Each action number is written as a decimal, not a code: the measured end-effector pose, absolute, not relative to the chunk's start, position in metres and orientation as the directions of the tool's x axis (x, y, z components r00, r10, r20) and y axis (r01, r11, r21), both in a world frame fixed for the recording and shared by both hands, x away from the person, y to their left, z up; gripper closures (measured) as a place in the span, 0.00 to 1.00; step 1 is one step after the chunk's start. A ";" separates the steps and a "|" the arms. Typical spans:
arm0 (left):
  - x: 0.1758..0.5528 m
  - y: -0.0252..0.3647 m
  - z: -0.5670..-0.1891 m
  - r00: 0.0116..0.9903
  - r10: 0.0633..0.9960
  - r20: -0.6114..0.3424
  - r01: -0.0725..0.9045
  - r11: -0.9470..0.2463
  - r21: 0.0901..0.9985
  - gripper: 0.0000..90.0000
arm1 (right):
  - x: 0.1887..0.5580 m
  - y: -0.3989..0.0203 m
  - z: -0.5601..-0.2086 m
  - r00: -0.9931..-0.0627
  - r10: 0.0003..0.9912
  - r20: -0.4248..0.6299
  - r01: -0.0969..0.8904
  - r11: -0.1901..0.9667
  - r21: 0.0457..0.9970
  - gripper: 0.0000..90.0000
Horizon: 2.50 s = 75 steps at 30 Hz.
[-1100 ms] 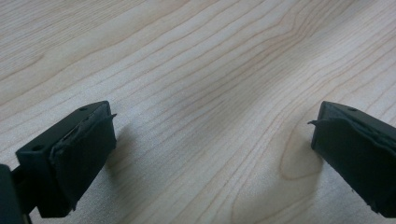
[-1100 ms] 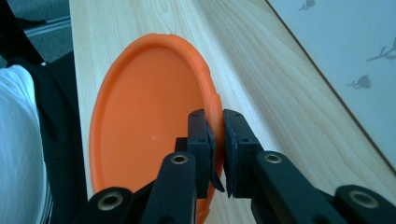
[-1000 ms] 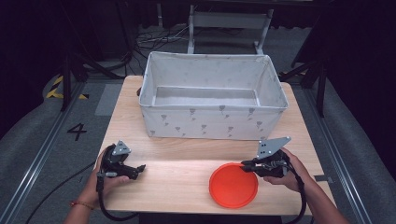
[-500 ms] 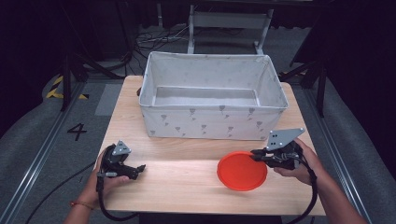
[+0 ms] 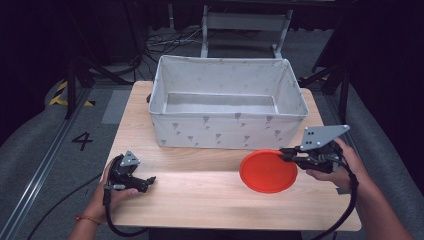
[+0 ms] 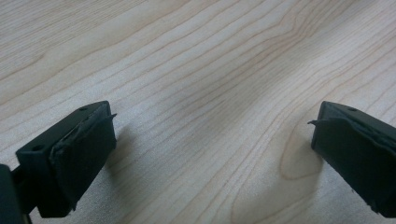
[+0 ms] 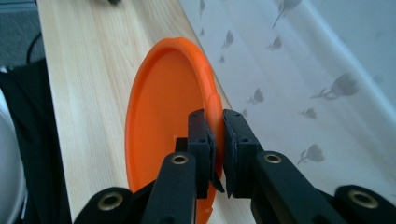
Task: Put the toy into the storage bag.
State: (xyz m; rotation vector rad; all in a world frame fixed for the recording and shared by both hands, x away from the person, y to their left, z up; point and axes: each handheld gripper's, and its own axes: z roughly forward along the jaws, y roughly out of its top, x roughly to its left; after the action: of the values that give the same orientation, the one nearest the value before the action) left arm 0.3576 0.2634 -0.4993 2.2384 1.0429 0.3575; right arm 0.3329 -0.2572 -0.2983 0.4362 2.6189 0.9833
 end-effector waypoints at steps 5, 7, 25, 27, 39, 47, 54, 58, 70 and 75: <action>0.358 0.263 -0.499 0.649 0.761 -0.021 0.588 -0.483 0.648 0.00 | 0.332 -0.263 -0.280 -0.898 0.391 -0.199 0.153 0.704 0.694 0.92; 0.358 0.263 -0.499 0.649 0.761 -0.021 0.588 -0.484 0.648 0.00 | 0.332 -0.266 -0.266 -0.888 0.399 -0.228 0.136 0.703 0.698 0.92; 0.357 0.263 -0.499 0.649 0.761 -0.025 0.591 -0.483 0.646 0.00 | 0.363 -0.262 -0.195 -0.844 0.439 -0.307 0.094 0.686 0.721 0.92; 0.357 0.263 -0.499 0.648 0.761 -0.025 0.591 -0.482 0.646 0.00 | 0.371 -0.259 -0.187 -0.839 0.450 -0.307 0.098 0.679 0.727 0.92; 0.357 0.263 -0.499 0.648 0.761 -0.024 0.591 -0.483 0.647 0.00 | 0.418 -0.246 -0.162 -0.801 0.502 -0.326 0.133 0.680 0.721 0.92; 0.357 0.263 -0.499 0.649 0.760 -0.025 0.591 -0.483 0.646 0.00 | 0.461 -0.241 -0.170 -0.779 0.533 -0.331 0.173 0.689 0.704 0.92; 0.358 0.264 -0.499 0.654 0.757 -0.020 0.585 -0.488 0.647 0.00 | 0.485 -0.242 -0.183 -0.759 0.556 -0.338 0.203 0.696 0.689 0.92; 0.358 0.264 -0.499 0.654 0.757 -0.020 0.585 -0.488 0.647 0.00 | 0.494 -0.243 -0.195 -0.763 0.547 -0.344 0.202 0.708 0.677 0.92; 0.358 0.264 -0.499 0.654 0.756 -0.020 0.586 -0.489 0.646 0.00 | 0.501 -0.249 -0.225 -0.796 0.509 -0.328 0.200 0.732 0.651 0.92; 0.358 0.264 -0.499 0.654 0.756 -0.020 0.586 -0.489 0.646 0.00 | 0.499 -0.250 -0.236 -0.825 0.473 -0.308 0.183 0.740 0.648 0.92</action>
State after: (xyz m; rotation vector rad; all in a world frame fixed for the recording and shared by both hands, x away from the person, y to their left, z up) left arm 0.3581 0.2637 -0.4991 2.2435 1.0363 0.3539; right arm 0.4990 -0.2499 -0.2361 0.4989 2.4802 0.8561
